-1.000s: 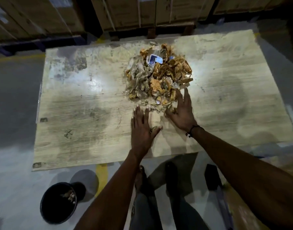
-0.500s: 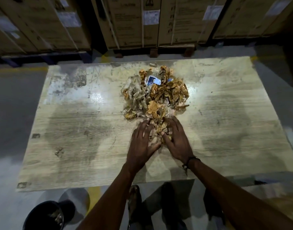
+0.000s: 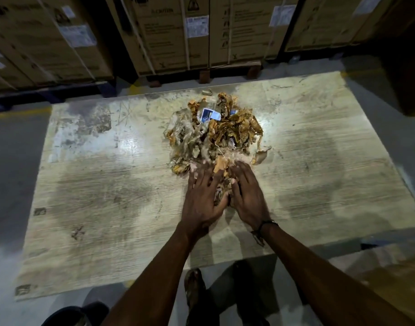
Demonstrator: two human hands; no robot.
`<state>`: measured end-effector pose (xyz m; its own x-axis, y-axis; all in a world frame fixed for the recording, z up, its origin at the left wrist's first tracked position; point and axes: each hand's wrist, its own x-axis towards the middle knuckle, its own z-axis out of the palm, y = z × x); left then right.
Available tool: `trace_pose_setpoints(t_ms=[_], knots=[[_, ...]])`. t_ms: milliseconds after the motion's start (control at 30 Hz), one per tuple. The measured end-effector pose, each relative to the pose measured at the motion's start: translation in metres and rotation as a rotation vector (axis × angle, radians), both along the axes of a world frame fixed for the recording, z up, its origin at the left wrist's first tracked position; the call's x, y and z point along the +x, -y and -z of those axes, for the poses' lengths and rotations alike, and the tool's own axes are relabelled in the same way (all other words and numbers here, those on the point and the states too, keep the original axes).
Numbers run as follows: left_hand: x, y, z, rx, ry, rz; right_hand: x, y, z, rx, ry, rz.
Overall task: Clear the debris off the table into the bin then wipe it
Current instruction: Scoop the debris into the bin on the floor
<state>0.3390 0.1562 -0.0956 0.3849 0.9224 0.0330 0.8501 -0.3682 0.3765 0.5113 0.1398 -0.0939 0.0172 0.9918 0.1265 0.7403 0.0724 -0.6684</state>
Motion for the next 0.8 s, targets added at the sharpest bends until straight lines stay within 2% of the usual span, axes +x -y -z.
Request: trace_pose_setpoints(t_ms=[367, 533, 633, 800], knots=[[-0.025, 0.038, -0.011, 0.053, 0.148, -0.06, -0.004, 0.039, -0.017, 0.059, -0.136, 0.201], [-0.012, 0.024, -0.012, -0.041, 0.252, -0.038, -0.021, 0.037, -0.003, 0.026, -0.2, 0.175], [0.003, 0.031, -0.002, -0.106, 0.288, -0.032, -0.031, 0.035, 0.004, 0.002, -0.248, 0.258], [0.016, 0.041, 0.007, -0.063, 0.359, -0.062, -0.035, 0.034, 0.006, 0.078, -0.271, 0.336]])
